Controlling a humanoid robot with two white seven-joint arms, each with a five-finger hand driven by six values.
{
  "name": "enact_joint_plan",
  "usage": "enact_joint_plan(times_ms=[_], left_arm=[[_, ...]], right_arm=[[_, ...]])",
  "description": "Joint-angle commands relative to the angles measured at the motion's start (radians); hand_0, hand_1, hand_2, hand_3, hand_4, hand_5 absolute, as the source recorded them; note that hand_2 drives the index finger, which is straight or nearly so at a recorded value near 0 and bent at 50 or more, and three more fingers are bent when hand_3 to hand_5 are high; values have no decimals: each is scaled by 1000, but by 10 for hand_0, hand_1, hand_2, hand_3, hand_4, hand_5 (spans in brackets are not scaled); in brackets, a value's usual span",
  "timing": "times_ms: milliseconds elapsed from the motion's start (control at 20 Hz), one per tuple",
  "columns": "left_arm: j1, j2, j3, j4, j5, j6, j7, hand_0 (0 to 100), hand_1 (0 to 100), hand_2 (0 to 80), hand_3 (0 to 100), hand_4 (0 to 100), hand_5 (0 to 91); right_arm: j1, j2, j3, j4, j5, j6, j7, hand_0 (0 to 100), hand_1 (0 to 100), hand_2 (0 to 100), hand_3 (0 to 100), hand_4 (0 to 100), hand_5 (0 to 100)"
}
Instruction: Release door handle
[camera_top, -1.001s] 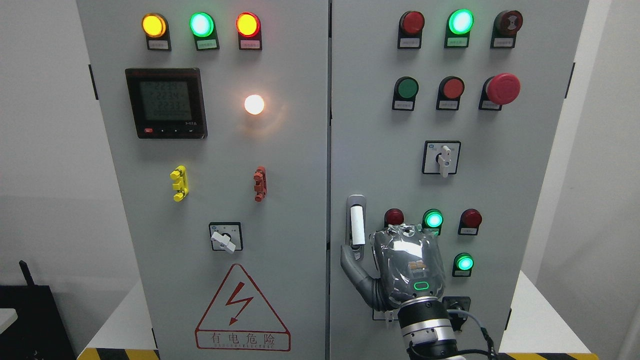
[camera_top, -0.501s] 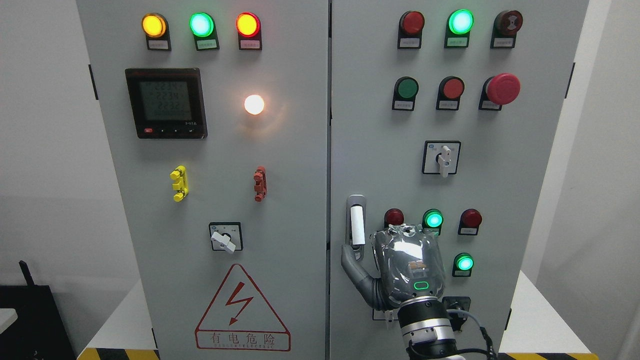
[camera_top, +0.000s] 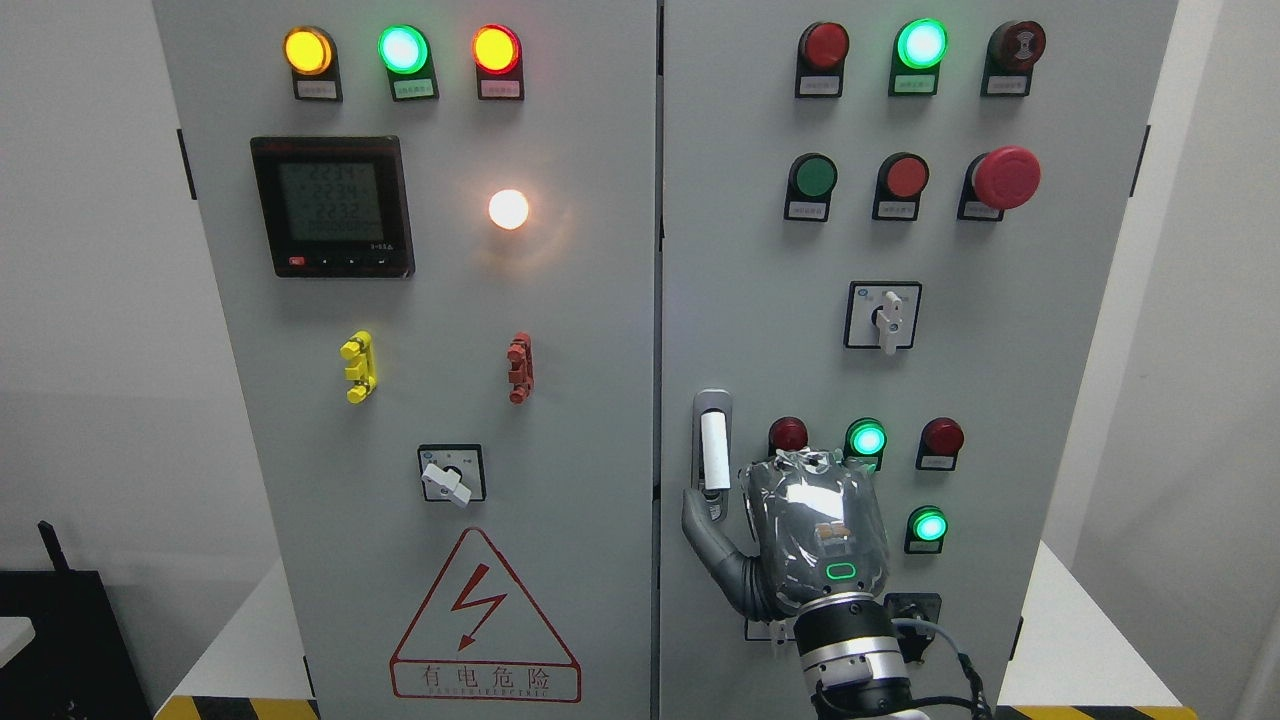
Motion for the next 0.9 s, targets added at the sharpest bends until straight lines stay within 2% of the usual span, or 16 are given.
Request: enact_joint_plan(times_ms=[0, 851], left_arm=[[0, 0, -1, -31, 0, 0, 1, 120, 389, 0, 0, 0, 0], [0, 0, -1, -31, 1, 0, 1, 120, 389, 0, 0, 0, 0]], right_arm=[[-2, 1, 0, 2, 0, 1, 0, 479, 0, 993, 1000, 925, 912], [-2, 1, 0, 0, 0, 2, 0, 519, 0, 986, 1000, 929, 916]])
